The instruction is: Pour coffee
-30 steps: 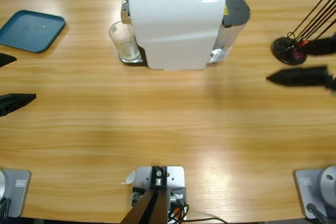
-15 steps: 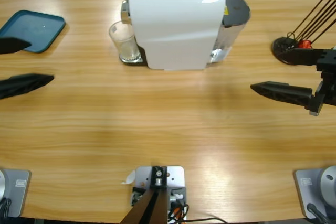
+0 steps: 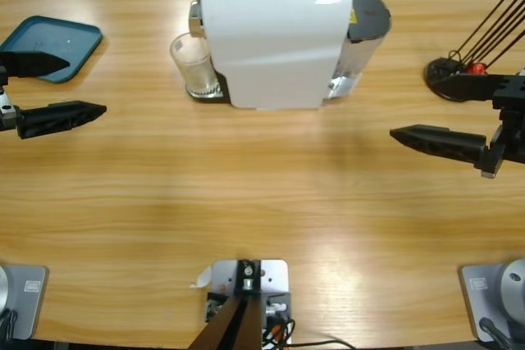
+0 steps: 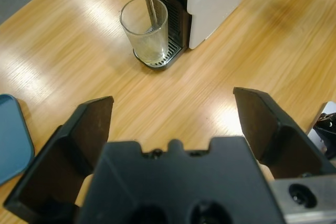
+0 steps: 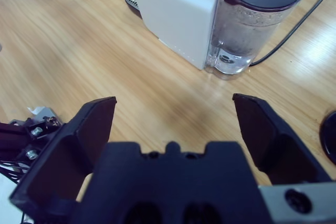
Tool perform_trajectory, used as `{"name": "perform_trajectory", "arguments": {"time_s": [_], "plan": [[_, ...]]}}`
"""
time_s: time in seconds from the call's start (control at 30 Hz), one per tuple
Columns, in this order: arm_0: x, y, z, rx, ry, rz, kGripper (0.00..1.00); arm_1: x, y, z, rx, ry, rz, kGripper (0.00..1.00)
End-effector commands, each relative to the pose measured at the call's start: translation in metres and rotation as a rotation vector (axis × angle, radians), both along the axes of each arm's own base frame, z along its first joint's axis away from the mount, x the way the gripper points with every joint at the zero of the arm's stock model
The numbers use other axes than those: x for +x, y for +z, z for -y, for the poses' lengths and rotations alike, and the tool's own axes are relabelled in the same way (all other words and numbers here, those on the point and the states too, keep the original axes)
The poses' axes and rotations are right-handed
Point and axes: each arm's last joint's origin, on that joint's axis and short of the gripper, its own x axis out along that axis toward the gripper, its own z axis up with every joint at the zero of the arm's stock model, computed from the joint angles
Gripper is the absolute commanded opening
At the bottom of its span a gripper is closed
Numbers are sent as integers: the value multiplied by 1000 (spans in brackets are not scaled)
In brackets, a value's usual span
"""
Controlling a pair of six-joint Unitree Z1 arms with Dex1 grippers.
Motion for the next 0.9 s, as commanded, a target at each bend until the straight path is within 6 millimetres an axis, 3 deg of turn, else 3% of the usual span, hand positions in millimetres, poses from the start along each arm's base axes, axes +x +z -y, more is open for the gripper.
{"name": "perform_trajectory", "arguments": {"time_s": [0.03,0.9], "plan": [[-6,-12,-2,16,-21,-22,989,-2,-12,1,-38,8,-14,1000],[-8,-13,-5,14,-23,-20,1000,-2,-15,1,-39,7,-14,1000]]}}
